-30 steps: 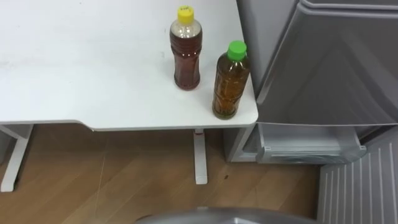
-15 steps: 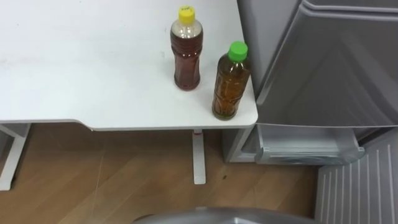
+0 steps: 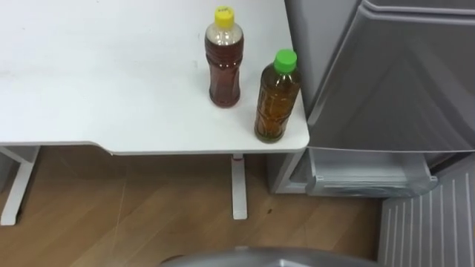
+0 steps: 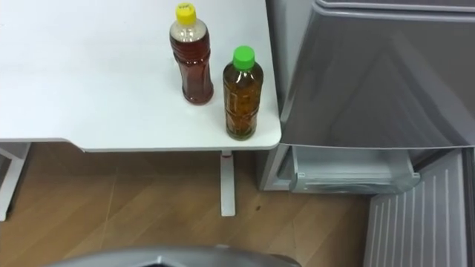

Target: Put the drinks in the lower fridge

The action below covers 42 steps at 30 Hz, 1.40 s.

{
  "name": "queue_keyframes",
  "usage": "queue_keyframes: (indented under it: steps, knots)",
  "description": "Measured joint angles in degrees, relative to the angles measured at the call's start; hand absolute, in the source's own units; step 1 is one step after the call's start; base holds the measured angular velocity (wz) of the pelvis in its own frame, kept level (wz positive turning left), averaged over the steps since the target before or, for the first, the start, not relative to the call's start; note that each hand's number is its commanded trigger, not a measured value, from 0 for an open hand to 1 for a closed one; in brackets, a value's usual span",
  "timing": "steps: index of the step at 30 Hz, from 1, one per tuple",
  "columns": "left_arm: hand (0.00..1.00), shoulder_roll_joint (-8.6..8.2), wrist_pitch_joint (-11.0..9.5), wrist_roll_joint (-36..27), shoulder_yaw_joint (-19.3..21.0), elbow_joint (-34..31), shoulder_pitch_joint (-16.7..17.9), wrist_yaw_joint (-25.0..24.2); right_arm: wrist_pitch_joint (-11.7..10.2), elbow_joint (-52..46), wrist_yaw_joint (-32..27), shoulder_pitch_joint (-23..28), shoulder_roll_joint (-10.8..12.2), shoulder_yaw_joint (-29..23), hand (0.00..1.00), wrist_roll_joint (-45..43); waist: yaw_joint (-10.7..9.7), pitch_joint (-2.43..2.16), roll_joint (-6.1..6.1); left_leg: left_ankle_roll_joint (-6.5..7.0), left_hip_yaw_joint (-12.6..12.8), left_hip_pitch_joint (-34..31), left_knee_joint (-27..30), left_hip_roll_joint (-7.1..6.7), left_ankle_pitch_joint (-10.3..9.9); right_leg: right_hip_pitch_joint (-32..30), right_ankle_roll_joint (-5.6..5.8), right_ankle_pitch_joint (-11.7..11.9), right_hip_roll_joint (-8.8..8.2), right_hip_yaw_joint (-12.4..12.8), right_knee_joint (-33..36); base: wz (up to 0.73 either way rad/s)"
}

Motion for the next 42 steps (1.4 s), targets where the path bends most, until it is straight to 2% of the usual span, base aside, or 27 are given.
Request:
queue_keyframes:
  steps: [1, 5, 9, 12, 14, 19, 21, 22, 26, 30, 31, 35, 38, 42]
  knots:
    - [0.00, -0.06, -0.19, -0.93, 0.76, -0.25, 0.05, 0.74, -0.02, -0.02, 0.02, -0.12, -0.01, -0.01, 0.00, 0.01, 0.01, 0.00, 0.10, 0.00, 0.01, -0.01, 0.01, 0.01, 0.00, -0.05, 0.00, 0.00, -0.01, -0.02, -0.04, 0.00]
    - [0.00, -0.08, -1.89, -12.17, 6.20, -2.85, -0.13, 6.35, -0.13, -0.15, 0.06, -0.26, -0.06, 0.06, 0.00, -0.06, 0.02, -0.06, 0.57, -0.01, -0.02, -0.09, 0.06, -0.01, 0.00, -0.11, -0.01, 0.02, -0.02, -0.08, 0.14, 0.00]
    - [0.00, -0.39, -5.36, -21.80, 8.62, -6.80, -0.20, 11.42, -1.84, -0.73, -0.13, 0.62, -0.04, -0.85, 0.00, -0.35, 0.05, -0.09, 0.57, -0.01, 0.02, -0.09, 0.07, -0.02, 0.00, -0.21, -0.01, 0.01, -0.01, 0.01, 0.14, 0.00]
    - [0.00, -0.53, -7.12, -24.07, 8.66, -11.38, 0.12, 15.22, -2.55, -1.07, -1.09, 1.14, -0.04, -1.03, 0.00, -0.19, 0.29, -0.33, 0.96, 0.00, 0.30, 0.01, 0.01, 0.01, 0.00, -0.37, -0.02, 0.02, -0.01, 0.25, 0.38, -0.05]
    - [0.00, -0.53, -8.41, -24.52, 8.61, -14.44, -0.27, 17.49, -2.85, -1.21, -1.77, 1.09, -0.09, -1.25, 0.00, 0.16, 0.71, -0.32, 0.90, 0.00, 0.30, 0.00, 0.02, 0.02, 0.00, -0.82, -0.02, 0.02, -0.04, 0.23, 0.85, -0.02]
    - [0.00, -0.55, -11.89, -21.52, 8.52, -27.55, -0.07, 26.07, -4.99, -2.44, -3.27, 1.13, -0.19, -2.79, 0.00, 0.31, 1.32, -0.38, 0.76, 0.00, 0.10, -0.23, -0.03, -0.01, 0.00, -0.88, -0.02, 0.01, -0.07, 0.05, 0.89, 0.02]
    - [0.00, -0.49, -15.24, -19.36, 8.34, -31.67, -0.26, 30.00, -5.75, -2.48, -4.04, 0.78, -0.32, -2.70, 0.00, 0.34, 1.42, -0.44, 0.94, 0.00, 0.10, -0.09, -0.09, -0.01, 0.00, -0.78, -0.01, 0.02, -0.07, 0.08, 0.98, 0.00]
    - [0.00, -0.49, -16.00, -18.98, 8.29, -32.07, -0.38, 30.76, -5.97, -2.47, -4.20, 0.78, -0.37, -2.63, 0.00, 0.38, 1.45, -0.46, 1.02, 0.00, 0.13, -0.01, -0.11, 0.00, 0.00, -0.77, -0.01, 0.02, -0.06, 0.07, 1.00, -0.05]
    - [0.00, -0.93, -16.89, -14.20, 8.29, -39.97, 0.40, 35.98, -7.38, -2.82, -5.09, 1.76, -0.22, -2.54, 0.00, 0.70, 1.41, -0.47, 0.84, 0.00, 0.05, 0.10, -0.06, 0.02, 0.00, -0.74, -0.05, 0.05, -0.01, -0.07, 0.84, 0.01]
    - [0.00, -0.79, -20.42, -7.39, 8.38, -46.06, 0.09, 38.77, -8.78, -3.17, -5.56, 2.19, -0.47, -2.58, 0.00, 0.78, 1.31, -0.47, 1.06, 0.00, -0.69, -0.10, 0.08, -0.12, 0.00, -0.69, -0.04, 0.05, -0.20, -0.87, 0.83, 0.05]
    - [0.00, -0.76, -20.53, -6.43, 8.50, -46.88, 0.00, 39.19, -8.96, -3.18, -5.55, 2.37, -0.49, -2.58, 0.00, 0.80, 1.30, -0.47, 1.08, 0.00, -0.76, -0.14, 0.12, -0.14, 0.00, -0.68, -0.04, 0.05, -0.21, -0.93, 0.80, 0.09]
    - [0.00, -0.31, -21.12, -0.36, 8.59, -57.66, -0.10, 41.70, -9.05, -3.09, -4.97, 2.82, -0.50, -2.62, 0.00, 1.78, 1.14, -0.46, 1.10, 0.01, -1.24, -0.20, 0.16, -0.27, 0.02, -0.64, -0.02, 0.03, -0.28, -0.82, 0.85, 0.04]
    - [0.00, 0.89, -21.76, 2.73, 8.49, -63.55, -0.29, 41.23, -9.43, -2.36, -4.49, 2.63, -0.61, -2.60, 0.00, 1.90, 0.96, -0.45, 1.11, 0.02, -1.26, -0.14, 0.20, -0.31, 0.02, -0.57, -0.02, 0.03, -0.35, -0.92, 0.84, 0.00]
    - [0.00, 0.97, -21.86, 6.37, 8.14, -73.54, -0.38, 40.07, -10.19, -1.73, -3.76, 2.61, -0.66, -2.50, 0.00, 2.45, 0.75, -0.34, 0.96, 0.02, -1.24, -0.19, 0.24, -0.37, 0.02, -0.54, 0.02, 0.03, -0.37, -0.85, 0.69, 0.00]
